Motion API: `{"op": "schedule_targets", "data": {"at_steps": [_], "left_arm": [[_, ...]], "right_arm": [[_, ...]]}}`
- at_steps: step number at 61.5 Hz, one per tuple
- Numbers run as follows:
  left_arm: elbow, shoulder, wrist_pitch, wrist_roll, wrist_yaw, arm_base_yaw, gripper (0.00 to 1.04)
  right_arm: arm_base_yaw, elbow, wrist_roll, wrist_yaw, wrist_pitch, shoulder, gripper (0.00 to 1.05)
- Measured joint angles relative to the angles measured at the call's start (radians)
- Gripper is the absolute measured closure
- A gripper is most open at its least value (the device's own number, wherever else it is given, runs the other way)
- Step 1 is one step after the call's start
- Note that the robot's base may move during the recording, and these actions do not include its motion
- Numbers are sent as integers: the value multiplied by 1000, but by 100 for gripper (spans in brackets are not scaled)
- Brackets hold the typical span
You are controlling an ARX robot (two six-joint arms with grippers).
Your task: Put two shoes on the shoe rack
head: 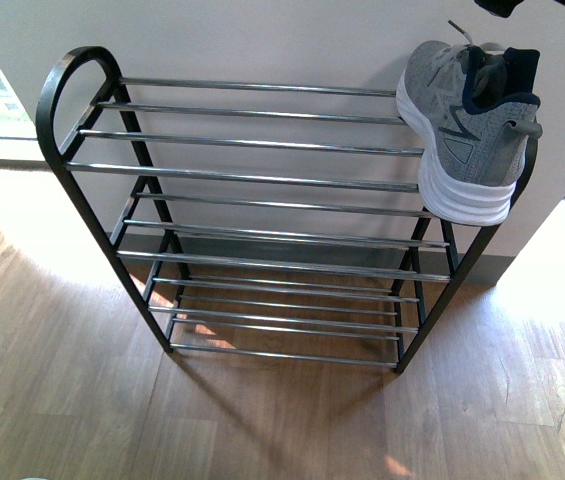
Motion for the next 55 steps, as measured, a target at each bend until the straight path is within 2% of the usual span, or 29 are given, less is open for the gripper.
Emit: {"op": "schedule_targets", "data": {"at_steps": [7,8,10,11,14,16,19,41,55], "left_arm": [[0,0,0,0,1,0,99],[0,0,0,0,1,0,99],[0,0,0,0,0,0,99],[0,0,0,0,0,0,99],[0,0,0,0,1,0,99],[0,0,0,0,0,0,99],[0,0,0,0,0,0,99],[0,0,0,0,0,0,99],[0,0,0,0,0,0,99]], "right_arm": [[-2,-95,-107,11,22,-122,8],[-2,-106,-128,10,28,-135,8],[-11,-155,-196,-34,164,-151,14],[-19,-203,-253,-74,298,-163,19],[-35,-312,-349,-108,526,-188,29],[-48,-401,-396,-127,651,-216,38],[-66,-486,-427,-142,729,-261,49],[-136,-768,-475,-208,779,-492,103],[-172,-892,-475,-240,746,-653,103]]}}
